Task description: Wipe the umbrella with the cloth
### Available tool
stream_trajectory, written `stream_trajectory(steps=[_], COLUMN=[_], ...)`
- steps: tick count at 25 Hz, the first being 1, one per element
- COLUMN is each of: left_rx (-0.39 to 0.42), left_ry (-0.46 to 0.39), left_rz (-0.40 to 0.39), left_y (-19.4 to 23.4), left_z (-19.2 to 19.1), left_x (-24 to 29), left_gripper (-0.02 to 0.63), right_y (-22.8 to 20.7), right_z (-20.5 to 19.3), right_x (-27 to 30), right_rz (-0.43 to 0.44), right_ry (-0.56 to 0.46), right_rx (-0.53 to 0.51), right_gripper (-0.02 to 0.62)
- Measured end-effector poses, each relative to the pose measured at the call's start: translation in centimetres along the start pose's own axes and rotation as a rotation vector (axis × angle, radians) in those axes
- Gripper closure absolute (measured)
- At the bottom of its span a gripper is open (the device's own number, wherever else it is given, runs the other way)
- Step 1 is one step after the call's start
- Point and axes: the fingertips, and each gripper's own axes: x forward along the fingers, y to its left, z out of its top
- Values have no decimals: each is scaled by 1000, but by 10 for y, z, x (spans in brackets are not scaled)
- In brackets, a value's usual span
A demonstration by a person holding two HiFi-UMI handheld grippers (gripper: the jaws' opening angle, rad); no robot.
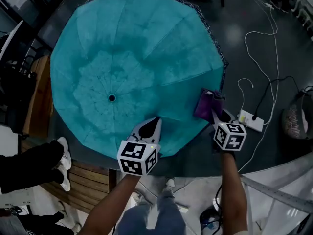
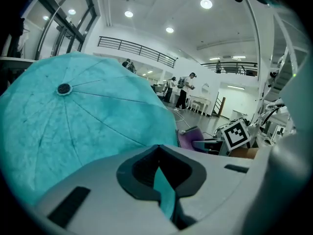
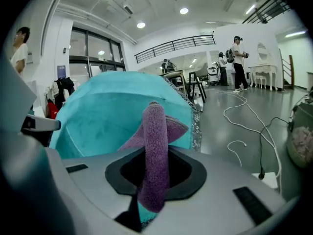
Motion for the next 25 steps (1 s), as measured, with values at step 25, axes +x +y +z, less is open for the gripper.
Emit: stream_trajectory(steps=[25], left_rx=[31], left_ry=[10], left_rz=[14], left_y=[44], left_z=[-10], left_x=[-43], left_gripper=[601], right_y=[154], right_z=[65], right_x=[-64], right_rz=[216], right_ry=[-260], right_rx=[94], right_gripper=[518])
